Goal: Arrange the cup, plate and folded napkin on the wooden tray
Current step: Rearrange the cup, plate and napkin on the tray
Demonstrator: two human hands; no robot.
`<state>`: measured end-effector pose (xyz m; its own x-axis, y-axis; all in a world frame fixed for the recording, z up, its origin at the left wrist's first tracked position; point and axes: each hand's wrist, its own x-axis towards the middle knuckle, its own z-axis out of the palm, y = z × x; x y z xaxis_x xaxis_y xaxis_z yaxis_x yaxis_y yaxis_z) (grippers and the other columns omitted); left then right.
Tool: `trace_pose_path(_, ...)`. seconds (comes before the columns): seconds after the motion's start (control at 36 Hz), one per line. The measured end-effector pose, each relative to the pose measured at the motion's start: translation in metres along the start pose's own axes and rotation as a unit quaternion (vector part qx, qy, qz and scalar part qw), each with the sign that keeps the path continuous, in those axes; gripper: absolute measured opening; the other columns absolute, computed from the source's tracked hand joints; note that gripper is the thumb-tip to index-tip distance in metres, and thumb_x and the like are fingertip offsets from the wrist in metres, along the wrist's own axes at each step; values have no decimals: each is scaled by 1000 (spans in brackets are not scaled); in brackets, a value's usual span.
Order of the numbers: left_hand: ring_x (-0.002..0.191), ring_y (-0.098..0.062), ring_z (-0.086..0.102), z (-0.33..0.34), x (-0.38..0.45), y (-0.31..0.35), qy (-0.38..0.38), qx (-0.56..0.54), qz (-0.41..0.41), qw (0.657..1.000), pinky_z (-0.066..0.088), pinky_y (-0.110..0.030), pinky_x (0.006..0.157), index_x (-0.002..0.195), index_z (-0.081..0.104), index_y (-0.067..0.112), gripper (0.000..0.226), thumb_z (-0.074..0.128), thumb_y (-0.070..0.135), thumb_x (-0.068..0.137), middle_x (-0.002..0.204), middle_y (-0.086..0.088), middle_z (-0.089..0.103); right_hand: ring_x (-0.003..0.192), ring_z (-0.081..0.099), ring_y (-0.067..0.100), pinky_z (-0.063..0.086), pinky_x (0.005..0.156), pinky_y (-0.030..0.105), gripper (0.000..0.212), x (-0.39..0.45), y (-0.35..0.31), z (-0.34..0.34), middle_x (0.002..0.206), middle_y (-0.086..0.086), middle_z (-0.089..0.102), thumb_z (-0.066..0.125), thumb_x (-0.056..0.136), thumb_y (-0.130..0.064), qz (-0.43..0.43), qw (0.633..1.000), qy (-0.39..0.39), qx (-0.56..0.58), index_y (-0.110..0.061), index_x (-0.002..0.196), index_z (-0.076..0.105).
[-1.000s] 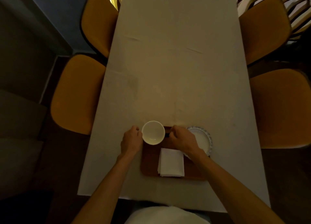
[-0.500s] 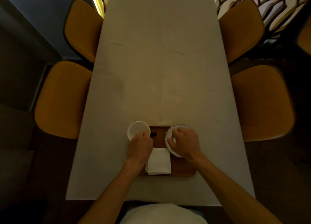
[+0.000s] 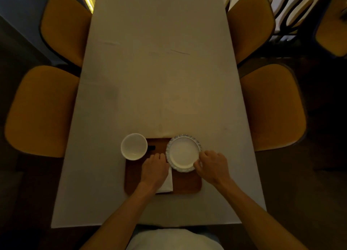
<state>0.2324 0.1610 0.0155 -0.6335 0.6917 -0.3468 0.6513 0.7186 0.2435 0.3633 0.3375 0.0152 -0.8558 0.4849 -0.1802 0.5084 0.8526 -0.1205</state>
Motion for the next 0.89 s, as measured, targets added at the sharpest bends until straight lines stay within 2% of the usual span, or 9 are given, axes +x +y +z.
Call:
trace_pose_path(0.17,93,-25,59,11,16,7,-8,-9,-10,1000,48,-34,70,102,55,12,16,46,19,91,102,-7,62,49,49,22,27,50,27,24,2,22,18,59,1,53,65,78,-34,22,1000,-15,14,-18,64,53)
trace_pose_path(0.25,95,-26,57,15,26,7,-15,8,-24,1000,47,-34,70,103,54,10,19,42,19,92,103,-8,61,50,50,25,34,46,30,26,4,27,27,61,3,53,65,81,-33,45,998,-29,24,-16,66,52)
trace_pose_path(0.31,95,-25,56,20,33,5,-24,14,-32,999,46,-33,69,104,54,11,20,40,20,93,105,-9,59,54,53,26,39,47,32,28,5,28,30,66,4,55,61,86,-36,62,996,-46,43,-15,69,53)
trace_pose_path(0.42,97,-25,54,27,45,5,-38,27,-38,998,47,-33,72,105,53,9,17,42,18,95,106,-10,58,75,54,23,41,62,33,29,8,26,40,83,2,53,42,99,-38,116,975,-108,157,-15,84,51)
trace_pose_path(0.53,105,-26,53,30,53,10,-64,-7,-78,995,47,-34,75,112,48,8,17,43,9,95,116,-13,55,77,47,18,34,67,32,26,7,23,53,80,-3,44,40,101,-35,130,945,-143,265,-25,77,41)
trace_pose_path(0.61,108,-27,54,31,56,14,-78,-39,-104,991,46,-33,77,115,46,6,20,42,4,95,121,-15,54,75,44,17,32,67,32,35,7,22,56,72,-12,35,42,101,-31,136,937,-138,292,-36,69,30)
trace_pose_path(0.67,105,-28,55,31,57,14,-80,-68,-117,988,44,-33,75,112,46,5,17,42,4,96,119,-16,55,75,43,17,32,67,32,38,9,23,55,72,-11,35,43,101,-30,137,935,-139,295,-37,68,27)
trace_pose_path(0.78,97,-28,56,37,56,9,-87,-119,-139,979,41,-33,70,103,47,5,10,42,3,94,112,-16,57,77,45,18,33,67,32,34,18,27,54,78,-5,42,40,102,-32,130,935,-157,290,-35,69,31)
trace_pose_path(0.89,97,-30,57,41,52,5,-99,-142,-148,974,47,-39,76,100,48,3,9,41,6,96,109,-18,58,78,49,22,40,68,38,28,30,33,55,84,2,48,39,101,-37,134,935,-173,280,-20,80,45)
